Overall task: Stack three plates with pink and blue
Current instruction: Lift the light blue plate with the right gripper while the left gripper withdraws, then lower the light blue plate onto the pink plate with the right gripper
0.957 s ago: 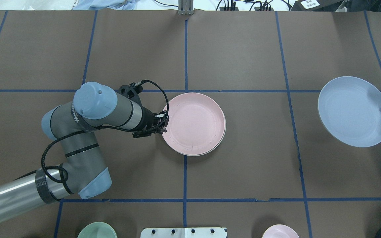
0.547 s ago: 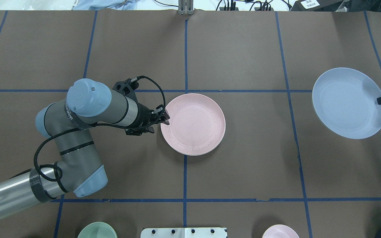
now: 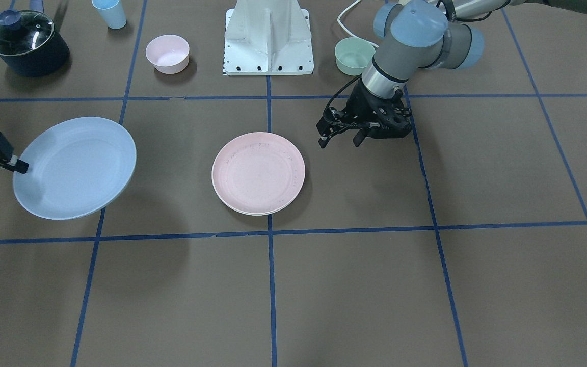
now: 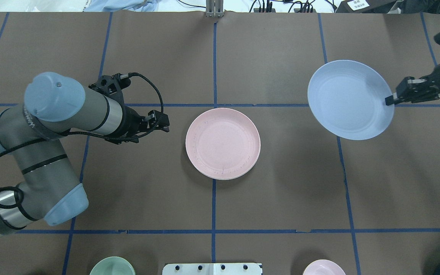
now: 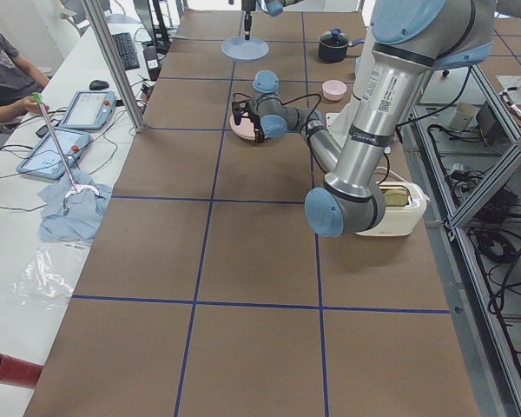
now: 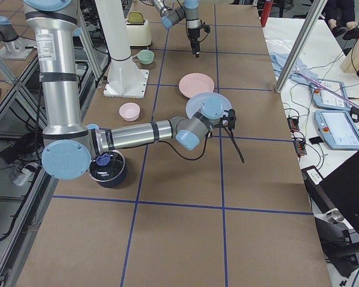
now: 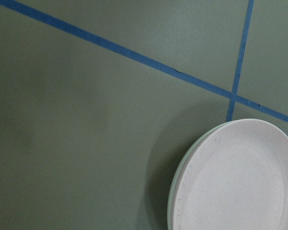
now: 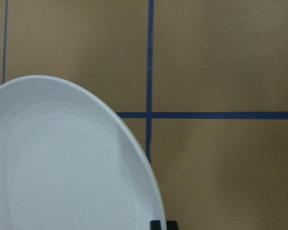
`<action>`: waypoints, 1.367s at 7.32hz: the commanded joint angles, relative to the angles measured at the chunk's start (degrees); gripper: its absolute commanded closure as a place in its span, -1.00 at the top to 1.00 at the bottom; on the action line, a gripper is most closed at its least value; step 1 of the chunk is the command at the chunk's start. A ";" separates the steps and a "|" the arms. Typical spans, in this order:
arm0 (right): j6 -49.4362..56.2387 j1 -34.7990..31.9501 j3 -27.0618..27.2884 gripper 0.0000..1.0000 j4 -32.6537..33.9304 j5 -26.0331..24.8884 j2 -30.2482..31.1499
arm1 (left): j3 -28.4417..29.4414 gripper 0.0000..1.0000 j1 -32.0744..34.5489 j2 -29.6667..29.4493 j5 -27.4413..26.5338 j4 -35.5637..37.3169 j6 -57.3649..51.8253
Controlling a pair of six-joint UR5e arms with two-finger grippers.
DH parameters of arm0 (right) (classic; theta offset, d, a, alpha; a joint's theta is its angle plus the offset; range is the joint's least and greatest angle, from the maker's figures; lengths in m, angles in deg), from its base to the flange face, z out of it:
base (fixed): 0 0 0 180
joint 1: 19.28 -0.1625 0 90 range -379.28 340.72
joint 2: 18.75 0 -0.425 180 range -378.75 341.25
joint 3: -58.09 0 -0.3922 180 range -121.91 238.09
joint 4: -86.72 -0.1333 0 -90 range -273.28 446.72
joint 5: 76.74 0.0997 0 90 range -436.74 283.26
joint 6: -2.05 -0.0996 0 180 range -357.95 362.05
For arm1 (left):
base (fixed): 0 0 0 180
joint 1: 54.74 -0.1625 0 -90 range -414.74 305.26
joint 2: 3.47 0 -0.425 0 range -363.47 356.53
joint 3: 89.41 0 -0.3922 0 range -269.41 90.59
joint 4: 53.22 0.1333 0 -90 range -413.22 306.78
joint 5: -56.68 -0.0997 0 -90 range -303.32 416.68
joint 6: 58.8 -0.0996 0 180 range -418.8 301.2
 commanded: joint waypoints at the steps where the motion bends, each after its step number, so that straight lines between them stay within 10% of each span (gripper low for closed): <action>1: -13.82 9.73 2.14 -1.00 0.07 -8.52 -5.38 | -2.84 0.99 2.82 4.50 0.16 1.09 -6.67; 5: -25.74 27.77 1.27 -1.00 4.25 -27.77 -15.48 | -3.82 1.00 4.59 6.89 0.25 0.82 -9.33; 10: -25.74 30.96 -0.23 -1.00 9.21 -30.72 -19.03 | -5.57 1.00 6.26 11.10 0.34 0.65 -13.54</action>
